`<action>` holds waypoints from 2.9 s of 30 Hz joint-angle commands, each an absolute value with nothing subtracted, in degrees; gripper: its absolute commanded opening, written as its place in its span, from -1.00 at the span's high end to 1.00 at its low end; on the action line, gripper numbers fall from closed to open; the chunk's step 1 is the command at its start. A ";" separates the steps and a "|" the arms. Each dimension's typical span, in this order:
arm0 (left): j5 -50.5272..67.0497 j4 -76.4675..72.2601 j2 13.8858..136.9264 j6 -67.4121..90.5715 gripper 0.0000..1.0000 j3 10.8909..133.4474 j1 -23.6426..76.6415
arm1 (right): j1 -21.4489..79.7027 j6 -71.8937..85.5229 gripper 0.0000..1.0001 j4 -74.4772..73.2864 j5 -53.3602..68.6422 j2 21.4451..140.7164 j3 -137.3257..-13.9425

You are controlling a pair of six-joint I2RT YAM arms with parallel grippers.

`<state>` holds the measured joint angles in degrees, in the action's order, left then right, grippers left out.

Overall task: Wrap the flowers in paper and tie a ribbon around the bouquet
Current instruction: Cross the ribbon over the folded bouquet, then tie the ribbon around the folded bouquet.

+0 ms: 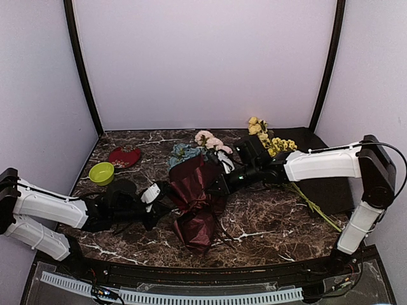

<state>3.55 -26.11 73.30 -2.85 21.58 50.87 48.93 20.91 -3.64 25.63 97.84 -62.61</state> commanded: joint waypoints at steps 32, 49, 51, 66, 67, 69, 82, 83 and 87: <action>14.08 -11.78 77.15 -6.29 -0.02 36.06 49.51 | 47.68 23.95 1.00 0.23 25.77 96.64 -60.84; 19.18 -8.97 78.32 -6.82 0.01 40.71 48.34 | 47.70 23.55 1.00 -0.13 25.31 96.41 -61.29; 20.90 -8.68 78.05 -7.23 -0.05 40.99 48.34 | 47.71 23.48 1.00 -0.18 25.15 96.58 -61.39; 19.07 -3.00 86.09 -8.25 0.18 45.13 48.34 | 47.66 23.64 1.00 -0.22 25.24 97.01 -61.57; 18.54 -2.91 86.39 -8.18 0.22 45.25 48.34 | 47.71 23.64 1.00 -0.18 25.18 96.90 -61.53; 17.12 -3.25 86.19 -7.92 0.27 45.06 48.34 | 47.66 23.77 1.00 -0.13 25.19 96.78 -61.49; 12.98 -7.68 84.50 -6.33 0.22 44.39 48.27 | 47.72 23.73 1.00 0.00 25.58 97.04 -61.20; 12.14 -7.22 84.87 -6.36 0.24 44.64 48.19 | 47.66 23.73 1.00 0.02 25.60 96.97 -61.12; 11.60 -5.94 84.98 -6.51 0.29 44.92 48.01 | 47.72 23.73 1.00 0.01 25.57 96.79 -60.76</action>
<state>13.82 -6.57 85.52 -6.87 43.90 48.49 47.94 23.27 -1.69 25.45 96.55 -60.12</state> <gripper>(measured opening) 0.361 0.004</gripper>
